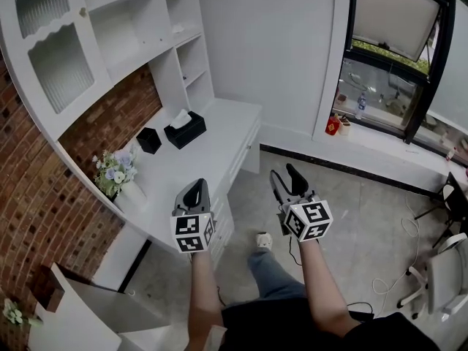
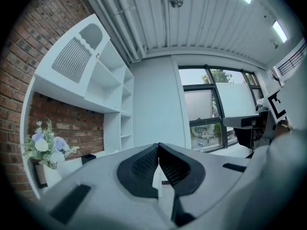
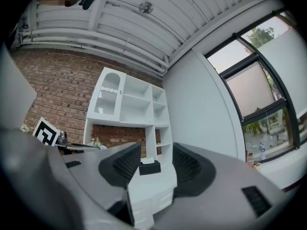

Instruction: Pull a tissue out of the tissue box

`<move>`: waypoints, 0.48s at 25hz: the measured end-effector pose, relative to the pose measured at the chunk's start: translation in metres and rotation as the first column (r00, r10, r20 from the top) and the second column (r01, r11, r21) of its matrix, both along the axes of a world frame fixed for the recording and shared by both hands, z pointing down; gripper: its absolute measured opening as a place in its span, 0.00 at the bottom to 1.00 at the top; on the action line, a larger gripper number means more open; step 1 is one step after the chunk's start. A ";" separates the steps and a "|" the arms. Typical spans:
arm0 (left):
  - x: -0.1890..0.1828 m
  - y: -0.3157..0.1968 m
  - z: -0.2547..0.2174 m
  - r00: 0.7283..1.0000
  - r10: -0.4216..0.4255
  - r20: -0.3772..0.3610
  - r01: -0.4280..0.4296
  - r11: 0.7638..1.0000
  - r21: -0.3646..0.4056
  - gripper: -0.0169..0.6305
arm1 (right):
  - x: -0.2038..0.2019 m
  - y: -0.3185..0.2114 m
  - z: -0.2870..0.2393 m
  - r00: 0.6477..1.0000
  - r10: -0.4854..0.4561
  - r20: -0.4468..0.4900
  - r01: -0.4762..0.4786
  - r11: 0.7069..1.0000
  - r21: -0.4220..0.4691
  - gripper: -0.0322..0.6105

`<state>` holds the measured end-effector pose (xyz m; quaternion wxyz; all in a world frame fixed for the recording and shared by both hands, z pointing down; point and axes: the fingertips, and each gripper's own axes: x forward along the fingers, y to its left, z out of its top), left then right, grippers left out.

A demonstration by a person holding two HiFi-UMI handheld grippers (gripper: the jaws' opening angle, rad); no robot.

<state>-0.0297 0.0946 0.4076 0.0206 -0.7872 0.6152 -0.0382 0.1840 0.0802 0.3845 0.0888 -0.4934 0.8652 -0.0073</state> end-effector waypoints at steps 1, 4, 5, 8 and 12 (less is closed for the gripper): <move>-0.002 -0.007 0.000 1.000 -0.005 0.004 0.005 1.000 0.001 0.04 | -0.002 -0.009 -0.001 1.000 -0.004 0.003 0.004 1.000 0.003 0.34; -0.011 -0.029 -0.001 0.999 -0.030 0.012 0.030 0.999 0.015 0.04 | -0.012 -0.039 0.000 1.000 -0.030 0.007 0.030 1.000 0.008 0.34; -0.015 -0.038 -0.001 0.999 -0.042 0.016 0.041 0.999 0.020 0.04 | -0.017 -0.051 0.002 0.999 -0.041 0.007 0.041 0.999 0.007 0.34; -0.025 -0.071 0.004 0.997 -0.074 0.020 0.073 0.997 0.016 0.04 | -0.030 -0.093 0.012 0.997 -0.076 0.007 0.076 0.997 -0.006 0.34; -0.045 -0.131 0.018 0.991 -0.131 0.007 0.131 0.991 -0.016 0.04 | -0.057 -0.168 0.024 0.990 -0.140 -0.001 0.140 0.989 -0.037 0.34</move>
